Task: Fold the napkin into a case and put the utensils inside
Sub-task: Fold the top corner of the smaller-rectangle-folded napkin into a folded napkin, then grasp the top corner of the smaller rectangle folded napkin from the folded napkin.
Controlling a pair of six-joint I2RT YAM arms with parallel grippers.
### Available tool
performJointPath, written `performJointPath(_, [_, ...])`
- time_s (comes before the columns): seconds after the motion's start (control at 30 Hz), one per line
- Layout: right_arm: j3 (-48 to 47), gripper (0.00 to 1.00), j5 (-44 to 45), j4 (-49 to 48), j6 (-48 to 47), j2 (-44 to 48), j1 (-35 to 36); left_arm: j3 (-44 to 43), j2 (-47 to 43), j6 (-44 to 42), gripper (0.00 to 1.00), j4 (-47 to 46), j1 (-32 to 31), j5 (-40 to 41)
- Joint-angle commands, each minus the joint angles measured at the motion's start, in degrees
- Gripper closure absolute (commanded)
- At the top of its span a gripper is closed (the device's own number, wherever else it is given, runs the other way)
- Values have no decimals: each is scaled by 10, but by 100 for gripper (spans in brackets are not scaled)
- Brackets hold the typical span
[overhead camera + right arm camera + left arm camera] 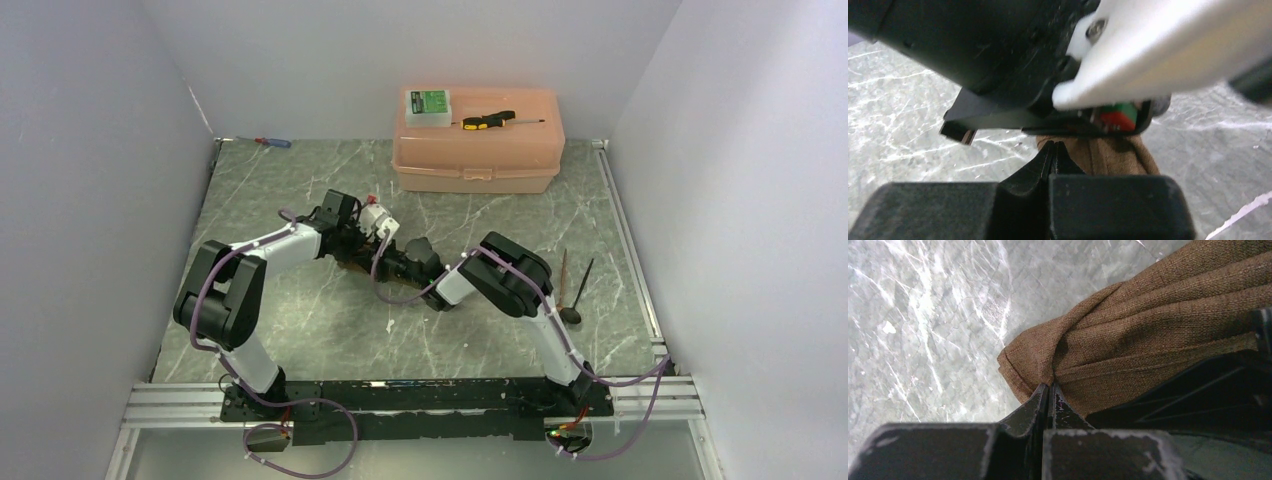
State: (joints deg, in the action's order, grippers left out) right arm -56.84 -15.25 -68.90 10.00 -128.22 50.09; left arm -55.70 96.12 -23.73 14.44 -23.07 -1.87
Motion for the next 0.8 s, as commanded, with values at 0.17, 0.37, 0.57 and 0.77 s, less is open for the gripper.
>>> performJointPath(0.17, [-10,100,-5,71,-94,11,0,-55,-21,57,95,94,8,-28])
performJointPath(0.37, [-19,100,4,88,-149,-7,1,-59,-21,57,85,103,11,-36])
performJointPath(0.57, [-15,100,22,87,-178,-21,10,-79,-19,68,53,112,19,-30])
performJointPath(0.77, [-4,100,31,73,-170,-25,12,-85,-7,76,51,81,27,-11])
